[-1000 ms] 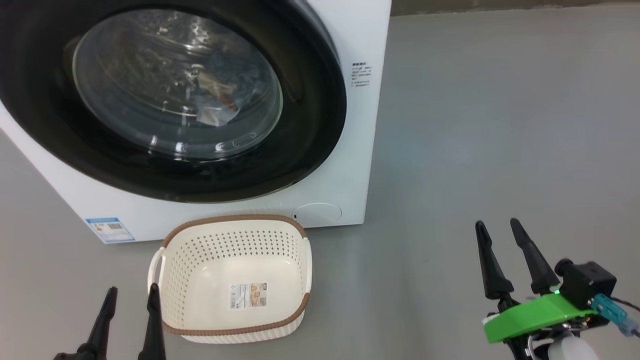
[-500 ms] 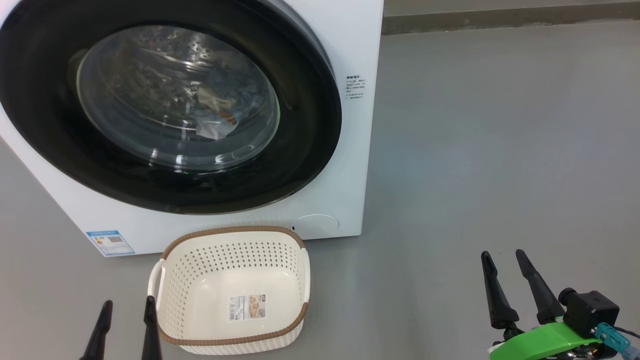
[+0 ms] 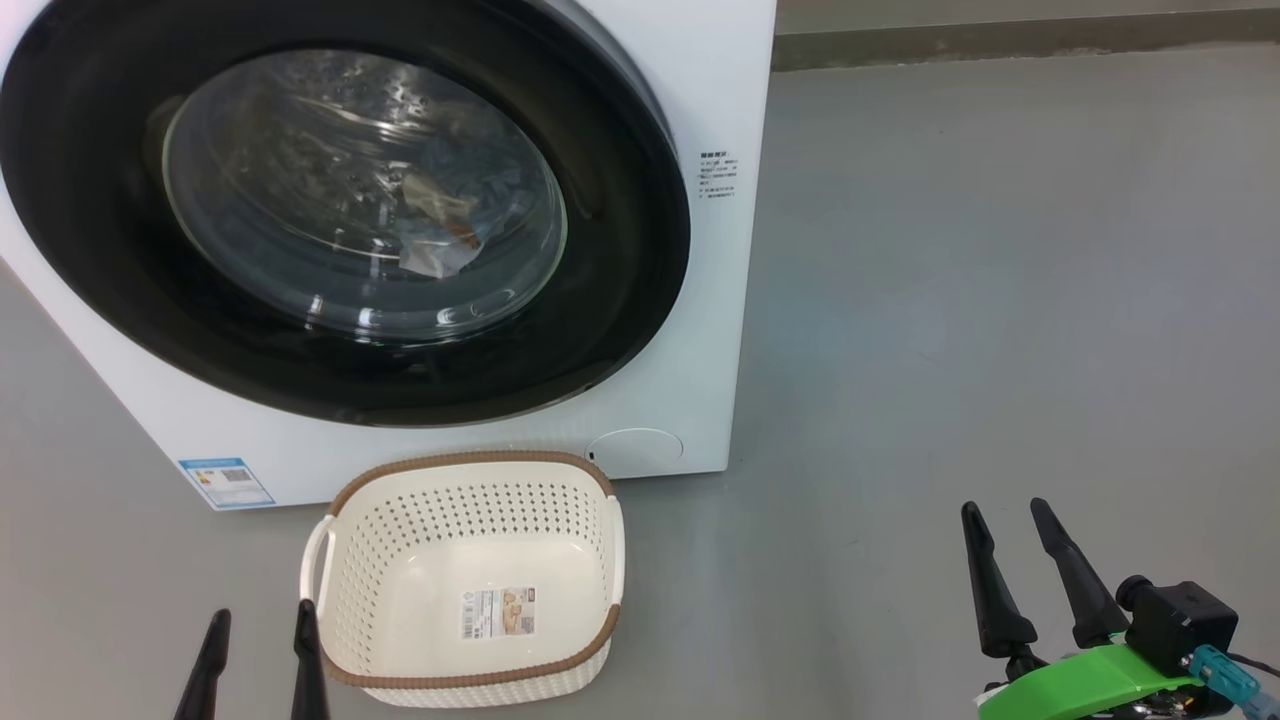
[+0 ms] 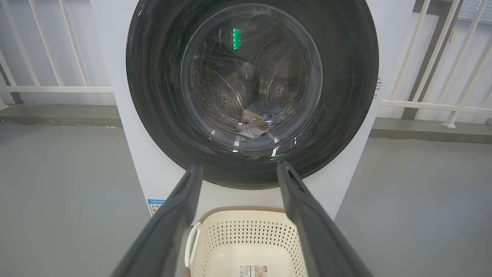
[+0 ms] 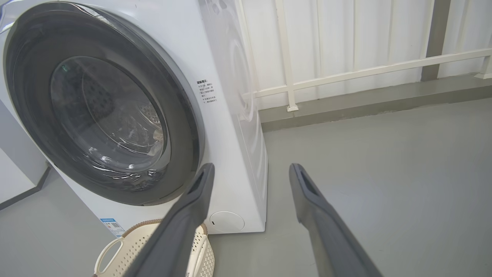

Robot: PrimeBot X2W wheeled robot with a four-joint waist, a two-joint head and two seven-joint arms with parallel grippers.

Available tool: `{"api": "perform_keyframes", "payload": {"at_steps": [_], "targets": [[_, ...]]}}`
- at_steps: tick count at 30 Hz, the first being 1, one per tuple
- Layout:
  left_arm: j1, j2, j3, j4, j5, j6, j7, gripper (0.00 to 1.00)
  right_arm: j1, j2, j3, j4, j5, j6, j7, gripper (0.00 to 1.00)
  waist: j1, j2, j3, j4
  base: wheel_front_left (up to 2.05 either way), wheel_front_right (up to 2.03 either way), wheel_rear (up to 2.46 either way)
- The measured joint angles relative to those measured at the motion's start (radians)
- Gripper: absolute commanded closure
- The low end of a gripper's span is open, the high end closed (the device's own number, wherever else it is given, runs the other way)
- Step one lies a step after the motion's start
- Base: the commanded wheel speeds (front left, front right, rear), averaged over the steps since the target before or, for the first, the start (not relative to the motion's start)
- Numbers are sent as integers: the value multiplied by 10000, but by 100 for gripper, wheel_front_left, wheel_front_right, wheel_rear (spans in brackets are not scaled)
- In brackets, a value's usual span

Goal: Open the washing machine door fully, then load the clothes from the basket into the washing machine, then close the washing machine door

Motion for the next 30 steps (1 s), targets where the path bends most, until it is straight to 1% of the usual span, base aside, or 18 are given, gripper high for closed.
{"api": "perform_keyframes", "payload": {"at_steps": [6,7,13,18,25,27,30], "targets": [[4,6,-86,2,2,19,0,0,0,2,35,0,2,0,0,0,0,0,-19,23,0,0,0],[4,-19,-102,67,-6,15,6,100,0,8,33,67,8,2,0,100,0,0,-23,24,0,0,0],[87,-221,-167,698,-102,13,119,100,303,56,29,723,148,2,58,100,0,1,-23,26,0,0,0],[90,-221,-157,769,-616,-4,247,100,337,67,10,734,518,2,194,100,8,0,-44,14,0,0,0],[79,-219,-136,832,-1290,-23,424,100,336,69,-12,734,1154,2,364,100,3,0,-23,3,0,0,0],[35,-217,-117,865,-1676,-31,506,100,336,69,-27,736,1584,2,460,100,3,0,-20,-3,0,0,0],[-9,-215,-104,899,-1969,-44,600,100,335,69,-44,736,1770,2,548,100,3,0,-19,-8,0,0,0]]}}
